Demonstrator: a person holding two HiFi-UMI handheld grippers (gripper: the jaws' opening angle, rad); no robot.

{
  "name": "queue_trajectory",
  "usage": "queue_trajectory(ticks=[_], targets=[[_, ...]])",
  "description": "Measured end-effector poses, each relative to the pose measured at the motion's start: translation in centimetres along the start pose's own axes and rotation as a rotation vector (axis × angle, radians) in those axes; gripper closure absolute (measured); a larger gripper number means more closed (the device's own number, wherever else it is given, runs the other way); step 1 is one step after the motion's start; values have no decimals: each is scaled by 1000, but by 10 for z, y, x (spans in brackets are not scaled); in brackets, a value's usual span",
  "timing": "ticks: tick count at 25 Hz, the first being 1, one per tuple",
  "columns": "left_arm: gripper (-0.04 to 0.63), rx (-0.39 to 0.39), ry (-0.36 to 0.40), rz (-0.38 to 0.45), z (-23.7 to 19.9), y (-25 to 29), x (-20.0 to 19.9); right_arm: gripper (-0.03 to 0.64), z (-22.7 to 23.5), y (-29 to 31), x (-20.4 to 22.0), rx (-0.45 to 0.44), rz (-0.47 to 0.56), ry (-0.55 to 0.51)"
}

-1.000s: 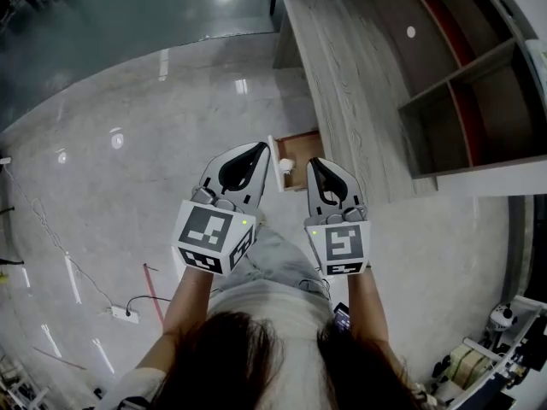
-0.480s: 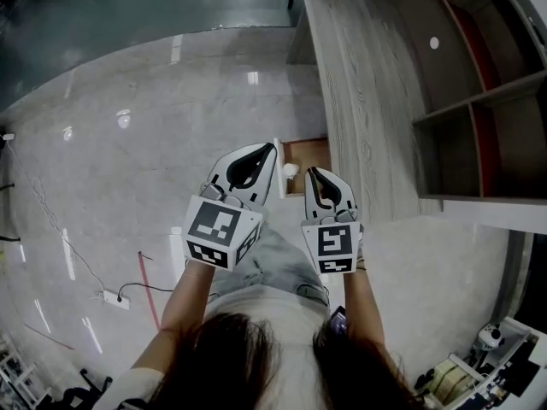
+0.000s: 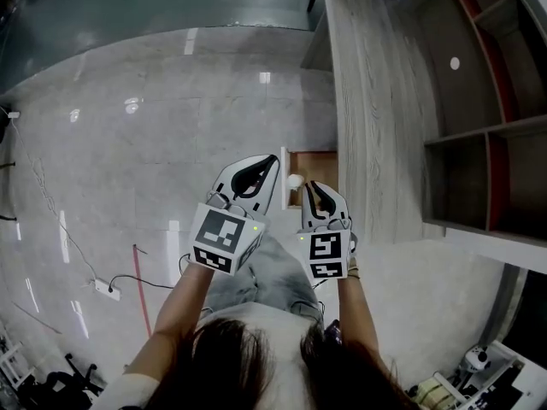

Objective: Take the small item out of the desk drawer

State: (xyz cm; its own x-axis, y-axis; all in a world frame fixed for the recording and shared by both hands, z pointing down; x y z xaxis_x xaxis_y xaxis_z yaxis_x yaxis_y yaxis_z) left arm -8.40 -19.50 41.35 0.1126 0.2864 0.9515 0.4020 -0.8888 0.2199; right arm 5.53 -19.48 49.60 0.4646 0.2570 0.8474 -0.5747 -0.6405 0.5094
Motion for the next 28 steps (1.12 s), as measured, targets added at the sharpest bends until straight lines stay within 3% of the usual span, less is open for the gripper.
queue_trajectory(ticks=[22, 28], targets=[[589, -24, -23, -61, -25, 28, 51, 584, -11, 58, 65, -77, -203, -62], [589, -11, -24, -76, -31, 33, 62, 524, -12, 72, 82, -95, -255, -63]])
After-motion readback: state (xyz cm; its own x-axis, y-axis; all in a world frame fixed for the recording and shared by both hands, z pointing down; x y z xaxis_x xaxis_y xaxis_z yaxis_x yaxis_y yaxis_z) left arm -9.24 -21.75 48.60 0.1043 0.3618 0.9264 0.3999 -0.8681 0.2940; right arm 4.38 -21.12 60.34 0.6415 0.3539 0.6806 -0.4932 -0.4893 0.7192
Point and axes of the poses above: the fingertips, and each gripper's own axes: y forward along the fingers, z to its right, x out of its underside, the point moved 6 cm from there along -y, backward along the fingers, and after that the axes turned 6 degrees about z, right-handed, at the moved point
